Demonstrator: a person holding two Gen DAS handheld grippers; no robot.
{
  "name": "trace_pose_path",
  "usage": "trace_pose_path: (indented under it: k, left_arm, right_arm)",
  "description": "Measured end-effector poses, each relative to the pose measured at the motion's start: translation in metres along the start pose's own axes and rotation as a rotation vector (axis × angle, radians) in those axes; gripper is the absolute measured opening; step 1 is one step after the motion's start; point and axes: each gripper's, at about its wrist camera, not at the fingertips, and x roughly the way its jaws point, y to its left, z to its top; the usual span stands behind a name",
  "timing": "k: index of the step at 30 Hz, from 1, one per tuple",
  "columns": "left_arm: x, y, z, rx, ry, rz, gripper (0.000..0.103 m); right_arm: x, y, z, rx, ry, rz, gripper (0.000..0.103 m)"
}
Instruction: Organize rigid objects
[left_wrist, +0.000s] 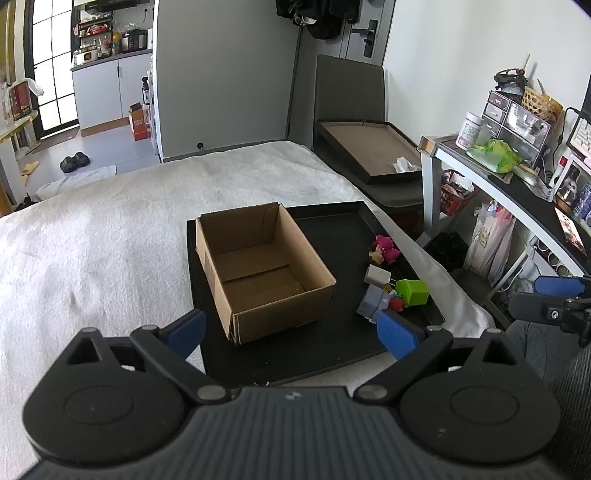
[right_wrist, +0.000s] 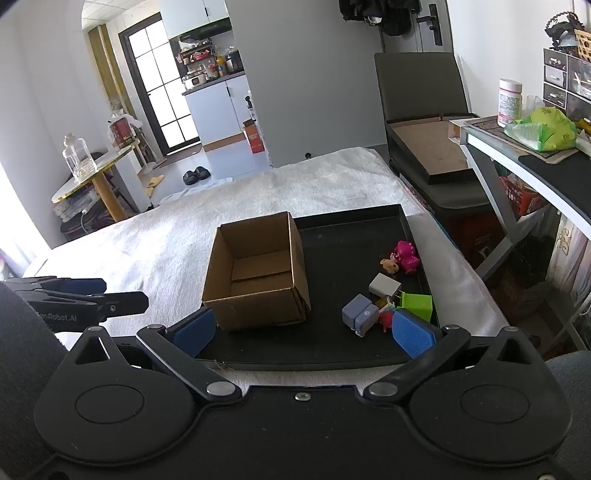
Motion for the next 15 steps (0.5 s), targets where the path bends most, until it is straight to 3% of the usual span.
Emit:
trace_pose_path:
  k: [15]
  left_arm:
    - [-0.0008, 0.0034, 0.0011, 0.002, -0.017, 0.009, 0.099]
  right_arm:
    - [-0.0031, -0.0006, 0.0002, -0.004, -0.004, 0.003, 0.103]
